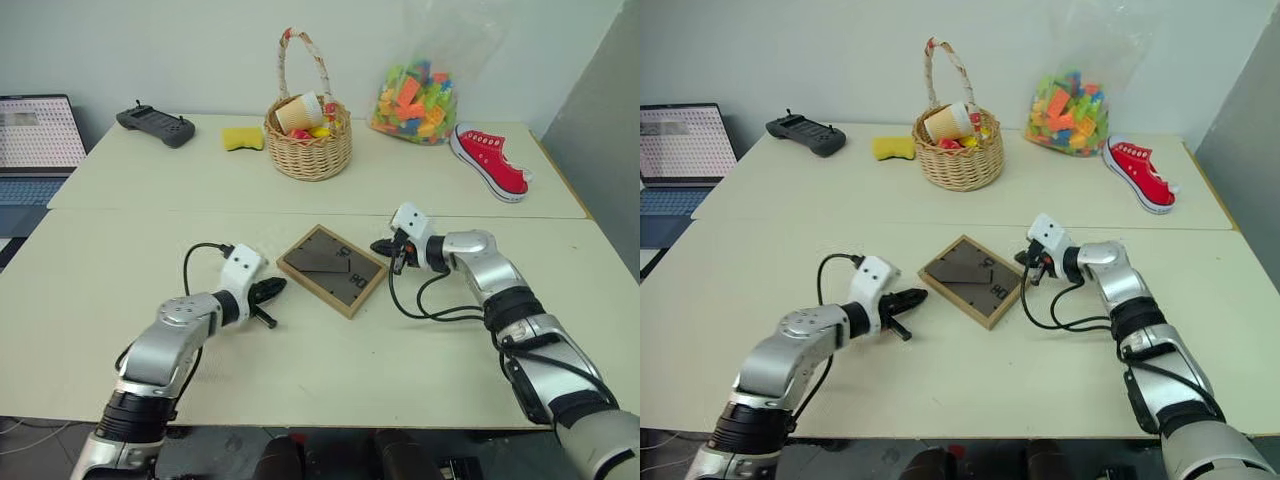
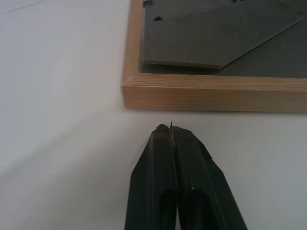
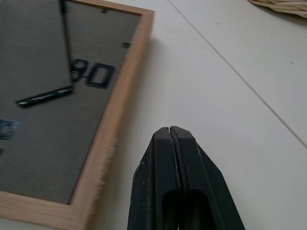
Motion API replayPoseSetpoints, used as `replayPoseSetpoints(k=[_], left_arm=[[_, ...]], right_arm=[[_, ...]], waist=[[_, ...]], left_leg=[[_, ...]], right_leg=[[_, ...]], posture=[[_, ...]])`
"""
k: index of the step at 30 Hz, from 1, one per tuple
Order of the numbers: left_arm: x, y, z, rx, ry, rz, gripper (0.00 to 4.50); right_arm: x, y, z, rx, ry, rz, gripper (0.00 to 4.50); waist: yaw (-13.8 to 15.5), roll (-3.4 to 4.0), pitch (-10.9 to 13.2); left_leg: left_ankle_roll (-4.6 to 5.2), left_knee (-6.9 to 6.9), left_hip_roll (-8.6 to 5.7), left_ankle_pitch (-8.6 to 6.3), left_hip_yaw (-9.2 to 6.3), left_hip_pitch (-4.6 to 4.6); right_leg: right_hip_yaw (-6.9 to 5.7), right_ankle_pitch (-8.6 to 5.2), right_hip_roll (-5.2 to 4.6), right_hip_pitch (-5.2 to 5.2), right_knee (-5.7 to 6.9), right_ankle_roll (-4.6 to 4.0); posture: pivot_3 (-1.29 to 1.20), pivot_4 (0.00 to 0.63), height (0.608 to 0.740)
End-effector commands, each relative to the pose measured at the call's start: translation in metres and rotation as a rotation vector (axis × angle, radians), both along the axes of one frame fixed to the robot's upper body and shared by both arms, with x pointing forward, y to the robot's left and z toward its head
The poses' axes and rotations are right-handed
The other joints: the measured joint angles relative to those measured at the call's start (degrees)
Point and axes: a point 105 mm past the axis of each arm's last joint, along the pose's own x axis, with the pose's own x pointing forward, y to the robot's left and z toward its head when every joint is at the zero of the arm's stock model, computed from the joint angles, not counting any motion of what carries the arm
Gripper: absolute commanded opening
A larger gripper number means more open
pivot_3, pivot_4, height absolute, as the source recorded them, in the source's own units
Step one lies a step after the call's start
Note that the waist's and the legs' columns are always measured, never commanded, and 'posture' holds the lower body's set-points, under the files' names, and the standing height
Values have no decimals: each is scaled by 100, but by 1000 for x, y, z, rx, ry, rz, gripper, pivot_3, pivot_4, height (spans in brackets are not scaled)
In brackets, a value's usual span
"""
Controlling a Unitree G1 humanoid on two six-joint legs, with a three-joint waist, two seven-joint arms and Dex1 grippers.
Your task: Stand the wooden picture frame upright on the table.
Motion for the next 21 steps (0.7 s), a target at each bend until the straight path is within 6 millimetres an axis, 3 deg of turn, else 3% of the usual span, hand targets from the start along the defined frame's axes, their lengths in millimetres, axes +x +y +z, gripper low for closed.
replayPoseSetpoints(k=[1, 6, 11, 14, 18, 21], left_arm=[[6, -17, 7, 26, -49, -55, 47], [10, -36, 7, 21, -51, -122, 47], [-10, -48, 6, 30, 2, -264, 47], [-23, -47, 1, 70, 46, -321, 47], [-43, -41, 0, 112, 100, -404, 47], [-42, -19, 4, 143, 117, -362, 47]], right_arm=[[-23, 15, 5, -11, -5, 105, 0], [-54, 17, 4, 1, 51, 153, 0], [-77, 12, 1, 32, 111, 146, 0], [-78, 5, 1, 48, 121, 83, 0], [-68, -24, -6, -38, 77, -11, 0], [-54, -38, -4, -64, 23, -77, 0]], waist=[[2, 1, 0], [62, 1, -5], [106, 1, -4], [101, 1, -4], [107, 1, -4], [106, 0, -4]], left_leg=[[0, 1, 0, 0, 0, 0], [0, 3, -4, 0, -4, 1], [1, 5, -10, 0, -5, 1], [1, 5, -10, 0, -4, 2], [1, 5, -12, 0, -3, 2], [1, 4, -12, 0, 0, 2]], right_leg=[[0, 0, 0, 0, 0, 0], [-3, 0, 0, 3, 0, 0], [-2, 0, 6, 6, -2, 0], [0, 0, 12, 6, -2, 0], [0, -1, 23, 6, -5, 1], [2, -1, 23, 6, -7, 1]], posture=[[0, 150, 740], [0, 150, 740], [0, 150, 740], [0, 150, 740], [0, 150, 740], [0, 150, 740]])
